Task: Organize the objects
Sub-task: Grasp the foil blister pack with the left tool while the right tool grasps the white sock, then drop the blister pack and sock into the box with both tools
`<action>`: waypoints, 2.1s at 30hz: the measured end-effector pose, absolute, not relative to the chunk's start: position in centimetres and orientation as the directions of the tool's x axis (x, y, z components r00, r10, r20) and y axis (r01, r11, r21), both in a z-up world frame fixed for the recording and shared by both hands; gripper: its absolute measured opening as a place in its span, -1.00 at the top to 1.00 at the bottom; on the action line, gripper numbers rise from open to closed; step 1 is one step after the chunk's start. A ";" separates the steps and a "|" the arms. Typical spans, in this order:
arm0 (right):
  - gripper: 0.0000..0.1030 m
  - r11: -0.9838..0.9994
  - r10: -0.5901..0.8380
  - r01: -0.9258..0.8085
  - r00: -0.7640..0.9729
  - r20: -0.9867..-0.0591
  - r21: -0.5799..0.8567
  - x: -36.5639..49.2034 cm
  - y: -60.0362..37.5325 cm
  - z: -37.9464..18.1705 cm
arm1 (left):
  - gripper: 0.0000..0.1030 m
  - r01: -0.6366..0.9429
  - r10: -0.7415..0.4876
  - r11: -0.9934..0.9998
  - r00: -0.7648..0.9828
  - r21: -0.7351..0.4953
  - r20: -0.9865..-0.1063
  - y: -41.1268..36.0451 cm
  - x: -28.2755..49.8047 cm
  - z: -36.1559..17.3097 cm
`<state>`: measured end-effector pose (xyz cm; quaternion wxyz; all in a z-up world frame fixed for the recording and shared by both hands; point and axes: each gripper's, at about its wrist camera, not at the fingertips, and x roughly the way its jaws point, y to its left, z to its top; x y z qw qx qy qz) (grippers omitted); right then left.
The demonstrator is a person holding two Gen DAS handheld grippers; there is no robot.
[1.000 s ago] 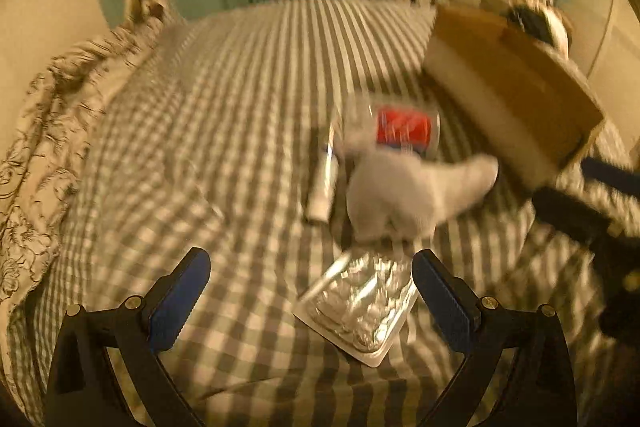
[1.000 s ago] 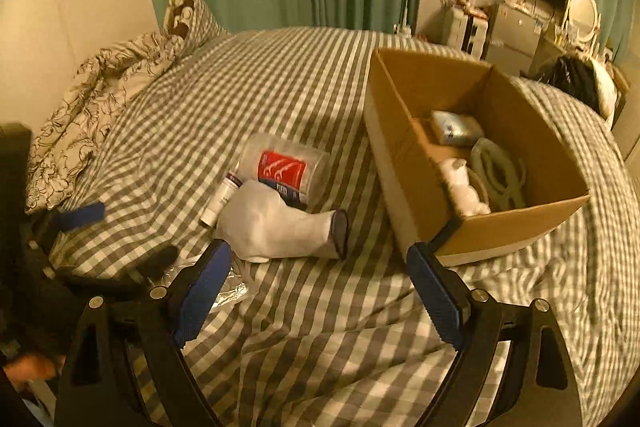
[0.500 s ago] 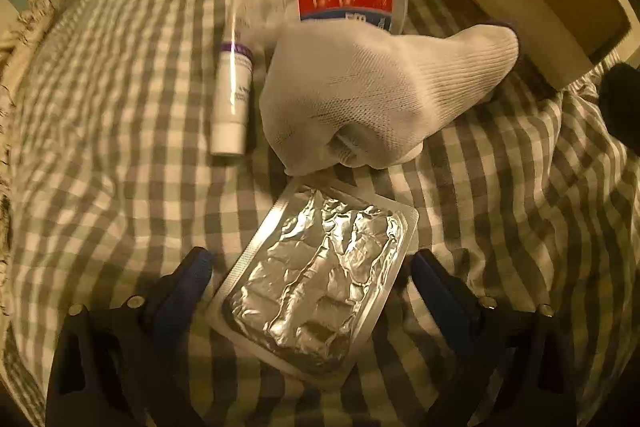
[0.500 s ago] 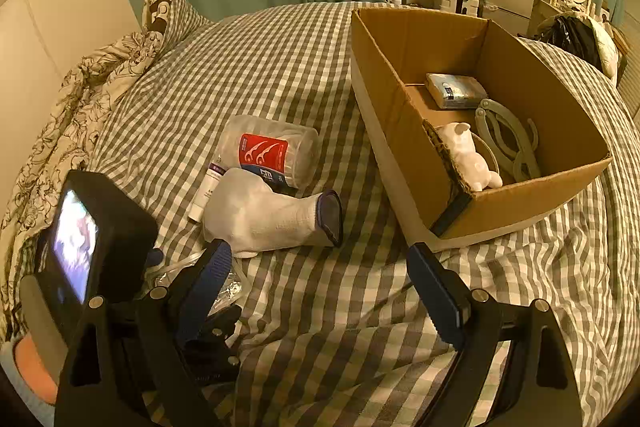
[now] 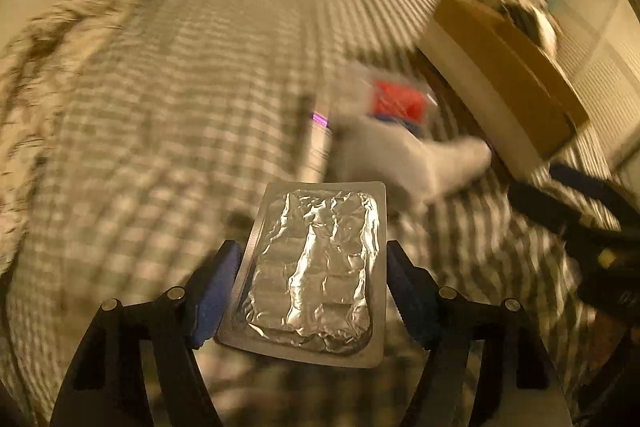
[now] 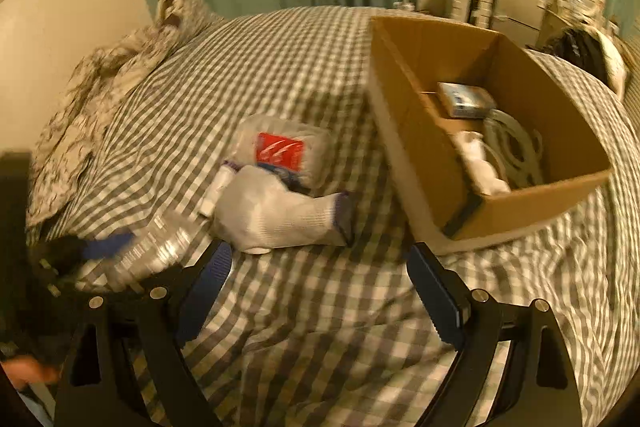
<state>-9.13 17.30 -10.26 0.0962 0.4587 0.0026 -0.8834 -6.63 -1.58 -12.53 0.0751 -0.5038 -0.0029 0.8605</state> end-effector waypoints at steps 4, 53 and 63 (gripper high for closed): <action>-0.74 -0.960 -0.165 0.280 -0.552 -0.817 0.005 -10.4 14.1 -10.7 | -0.43 -0.051 0.042 -0.999 -0.556 -0.016 -0.830 -3.8 -7.1 -10.7; 0.21 -0.984 -0.159 0.178 -0.770 -0.618 0.032 -7.1 20.7 0.9 | -0.42 -0.161 0.156 -0.985 -0.726 -0.055 -0.669 3.1 -9.6 1.3; 0.21 -0.998 -0.056 0.049 -0.826 -0.562 0.027 -10.9 29.3 5.8 | -0.42 -0.317 0.269 -0.947 -0.713 -0.045 -0.648 13.7 -15.9 2.8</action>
